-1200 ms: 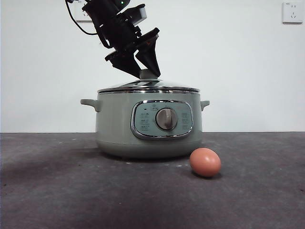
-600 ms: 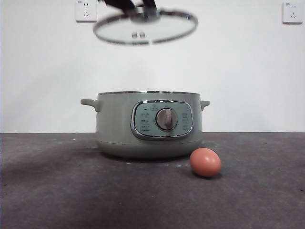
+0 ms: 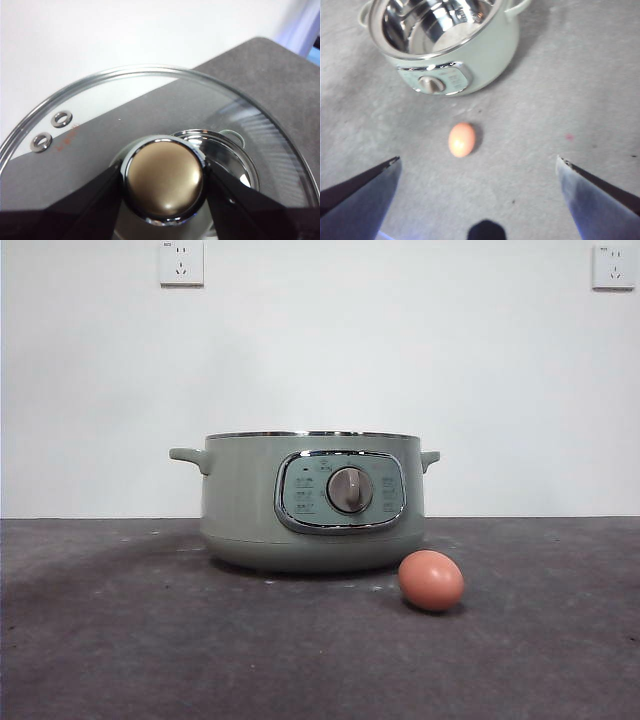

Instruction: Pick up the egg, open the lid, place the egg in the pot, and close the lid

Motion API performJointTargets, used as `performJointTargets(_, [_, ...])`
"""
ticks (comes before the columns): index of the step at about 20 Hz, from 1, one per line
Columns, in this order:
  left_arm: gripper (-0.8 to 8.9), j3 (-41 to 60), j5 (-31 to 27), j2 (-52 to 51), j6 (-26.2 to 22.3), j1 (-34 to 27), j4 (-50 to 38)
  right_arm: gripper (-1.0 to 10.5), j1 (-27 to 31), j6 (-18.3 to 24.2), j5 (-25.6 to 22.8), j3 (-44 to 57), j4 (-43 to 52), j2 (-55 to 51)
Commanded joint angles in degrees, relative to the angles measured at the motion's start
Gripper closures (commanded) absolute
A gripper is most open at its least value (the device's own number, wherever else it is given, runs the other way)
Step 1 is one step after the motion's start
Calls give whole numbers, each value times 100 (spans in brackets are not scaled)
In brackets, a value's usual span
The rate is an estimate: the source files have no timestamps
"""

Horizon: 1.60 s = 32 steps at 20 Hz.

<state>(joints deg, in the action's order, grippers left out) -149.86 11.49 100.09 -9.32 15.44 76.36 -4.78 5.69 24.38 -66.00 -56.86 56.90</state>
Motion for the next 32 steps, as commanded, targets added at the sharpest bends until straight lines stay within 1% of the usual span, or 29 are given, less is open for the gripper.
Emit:
performJointTargets(1, [820,837,42,-752,-219,-184,-85,195,-140,-52,28,-17,114,160])
performJointTargets(3, [820,1805,48,-1467,-295,-291,-146,195,-330,-70,28,-17,326,361])
performJointTargets(7, [820,3213,2,-2734,-295,-289,-184,195,-872,-223,13,-17,831,837])
performJointTargets(9, [820,3873,-264,-3335,-280,-289,-127,195,-1198,-229,-210,-17,940,1176])
performJointTargets(13, [820,5213,-302,-4503,-4,-289,-192,195,-1849,-234,-590,-17,1259,1991])
performJointTargets(16, [820,5923,-398,-5156,96,-289,-175,195,-2210,-278,-1016,-17,1451,2651])
performJointTargets(19, [820,6332,-404,-5584,273,-289,-120,196,-2422,-315,-1364,-13,1460,3268])
performJointTargets(21, [820,6391,-404,-5735,332,-289,-105,200,-2492,-391,-1526,-11,1537,3615])
performJointTargets(24, [820,6391,-402,-5840,334,-289,-103,283,-2490,-426,-1526,-4,1681,3993])
performJointTargets(29, [821,6391,-402,-5842,361,-289,-103,291,-2492,-581,-1526,2,1840,4240])
performJointTargets(30, [821,6391,-402,-5842,361,-289,-103,316,-2492,-640,-1545,7,1851,4260])
performJointTargets(32, [821,6391,-404,-5842,358,-289,-103,476,-2496,-702,-1543,28,1840,4262])
